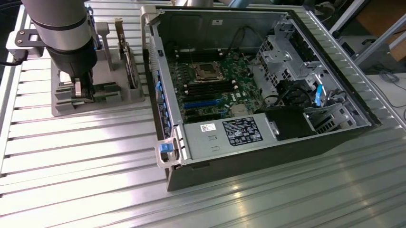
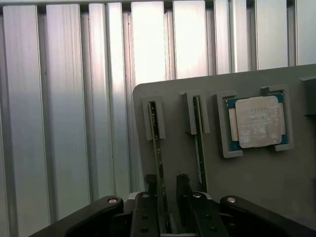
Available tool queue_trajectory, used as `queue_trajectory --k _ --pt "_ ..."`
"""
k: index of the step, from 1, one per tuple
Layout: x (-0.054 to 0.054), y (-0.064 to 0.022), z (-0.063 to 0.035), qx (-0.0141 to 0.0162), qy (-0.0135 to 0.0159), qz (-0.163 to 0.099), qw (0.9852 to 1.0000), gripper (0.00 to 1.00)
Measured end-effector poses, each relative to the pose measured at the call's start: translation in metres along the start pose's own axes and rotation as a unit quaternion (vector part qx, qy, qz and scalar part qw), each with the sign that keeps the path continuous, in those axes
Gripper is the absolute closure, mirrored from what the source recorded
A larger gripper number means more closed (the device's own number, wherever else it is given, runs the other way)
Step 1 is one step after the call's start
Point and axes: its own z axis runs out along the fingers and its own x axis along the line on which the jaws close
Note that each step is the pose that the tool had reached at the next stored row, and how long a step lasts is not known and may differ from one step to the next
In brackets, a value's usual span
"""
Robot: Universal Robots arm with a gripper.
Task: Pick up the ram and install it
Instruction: 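Pick up the ram and move it above insertion slot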
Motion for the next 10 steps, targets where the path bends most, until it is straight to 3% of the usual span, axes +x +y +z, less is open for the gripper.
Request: queue_trajectory --k 1,3,4,10 --pt "0.0000 0.0000 0.0000 0.0000 0.0000 0.000 1.0000 0.70" --pt "0.0000 0.0000 0.0000 0.0000 -0.0001 0.000 1.0000 0.84" --pt "0.0000 0.0000 0.0000 0.0000 -0.0001 0.000 1.0000 0.87" --pt "0.0000 0.0000 0.0000 0.0000 0.0000 0.000 1.0000 0.87"
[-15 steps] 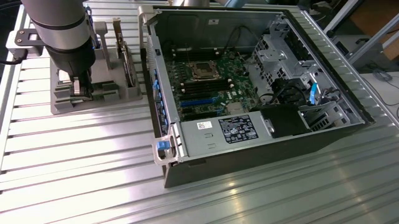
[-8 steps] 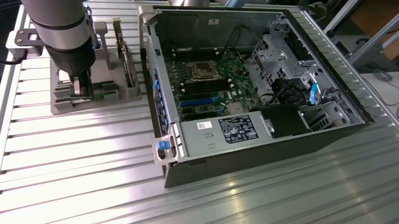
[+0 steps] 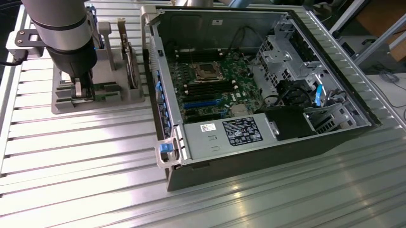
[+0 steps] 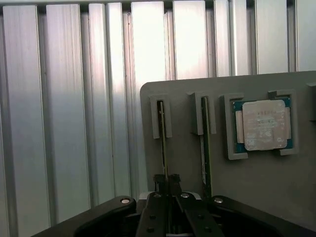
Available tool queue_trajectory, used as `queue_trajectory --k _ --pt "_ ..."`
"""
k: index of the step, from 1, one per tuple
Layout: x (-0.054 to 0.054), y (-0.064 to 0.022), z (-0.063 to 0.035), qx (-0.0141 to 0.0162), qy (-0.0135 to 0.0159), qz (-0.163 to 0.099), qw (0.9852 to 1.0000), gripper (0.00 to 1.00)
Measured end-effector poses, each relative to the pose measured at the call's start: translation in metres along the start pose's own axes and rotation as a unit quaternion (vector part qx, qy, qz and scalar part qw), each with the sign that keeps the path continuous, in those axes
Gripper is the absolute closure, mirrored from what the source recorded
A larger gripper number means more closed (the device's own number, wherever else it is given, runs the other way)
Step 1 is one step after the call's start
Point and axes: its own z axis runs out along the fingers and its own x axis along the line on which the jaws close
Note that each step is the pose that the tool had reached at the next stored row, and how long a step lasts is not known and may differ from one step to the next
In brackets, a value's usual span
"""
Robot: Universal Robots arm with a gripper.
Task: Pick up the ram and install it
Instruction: 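Pick up the ram and move it above insertion slot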
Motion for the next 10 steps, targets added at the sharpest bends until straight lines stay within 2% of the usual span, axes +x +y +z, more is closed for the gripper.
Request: queue_trajectory --k 10 --pt "-0.0001 0.0002 -0.0049 0.0000 0.0006 0.000 1.0000 0.87"
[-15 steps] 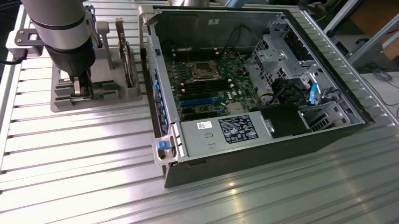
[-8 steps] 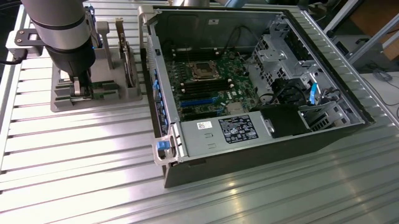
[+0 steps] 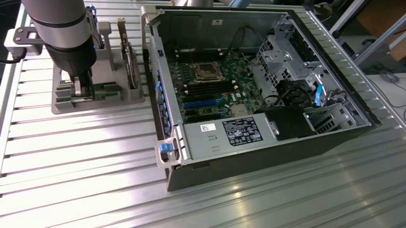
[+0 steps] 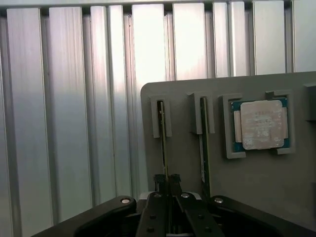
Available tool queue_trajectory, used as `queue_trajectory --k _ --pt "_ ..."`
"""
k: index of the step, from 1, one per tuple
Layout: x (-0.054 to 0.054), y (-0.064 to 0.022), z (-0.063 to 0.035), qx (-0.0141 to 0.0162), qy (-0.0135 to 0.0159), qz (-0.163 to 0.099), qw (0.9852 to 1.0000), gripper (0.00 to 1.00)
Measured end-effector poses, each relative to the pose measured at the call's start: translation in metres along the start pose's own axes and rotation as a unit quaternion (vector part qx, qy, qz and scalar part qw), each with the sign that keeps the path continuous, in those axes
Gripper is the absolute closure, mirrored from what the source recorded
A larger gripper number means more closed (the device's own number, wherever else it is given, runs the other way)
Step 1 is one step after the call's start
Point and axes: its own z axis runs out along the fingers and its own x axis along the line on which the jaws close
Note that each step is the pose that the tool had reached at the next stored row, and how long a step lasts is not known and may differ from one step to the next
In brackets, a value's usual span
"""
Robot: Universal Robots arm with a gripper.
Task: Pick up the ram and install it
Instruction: 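Pick up the ram and move it above insertion slot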
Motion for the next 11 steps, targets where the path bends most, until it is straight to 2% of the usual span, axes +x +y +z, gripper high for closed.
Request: queue_trajectory --k 11 --pt "-0.0002 0.0004 -0.0094 0.0000 0.0000 0.000 1.0000 0.87"
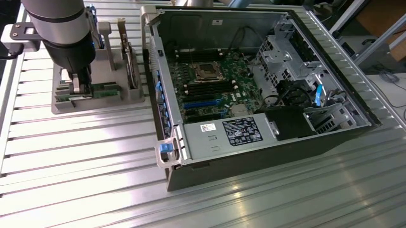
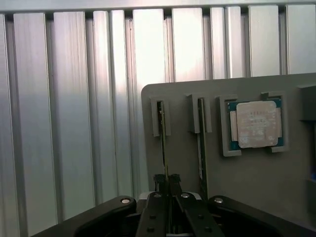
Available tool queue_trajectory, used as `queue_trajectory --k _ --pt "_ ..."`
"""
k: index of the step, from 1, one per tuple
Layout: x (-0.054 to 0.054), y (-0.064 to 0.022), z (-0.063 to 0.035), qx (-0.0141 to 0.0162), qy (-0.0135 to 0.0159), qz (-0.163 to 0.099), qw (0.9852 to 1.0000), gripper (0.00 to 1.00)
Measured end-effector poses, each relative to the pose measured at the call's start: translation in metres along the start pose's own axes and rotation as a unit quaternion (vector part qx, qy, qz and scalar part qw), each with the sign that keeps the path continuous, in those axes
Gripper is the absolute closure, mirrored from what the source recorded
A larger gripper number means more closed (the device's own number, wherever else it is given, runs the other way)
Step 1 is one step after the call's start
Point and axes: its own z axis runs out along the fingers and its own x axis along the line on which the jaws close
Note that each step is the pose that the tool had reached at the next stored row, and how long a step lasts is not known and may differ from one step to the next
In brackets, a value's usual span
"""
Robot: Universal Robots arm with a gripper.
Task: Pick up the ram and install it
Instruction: 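Pick up the ram and move it above insertion slot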
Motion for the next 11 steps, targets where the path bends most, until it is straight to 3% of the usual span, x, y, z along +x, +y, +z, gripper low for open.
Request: queue_trajectory --k 11 --pt "0.000 0.0005 -0.0115 0.0000 0.0000 0.000 1.0000 0.87"
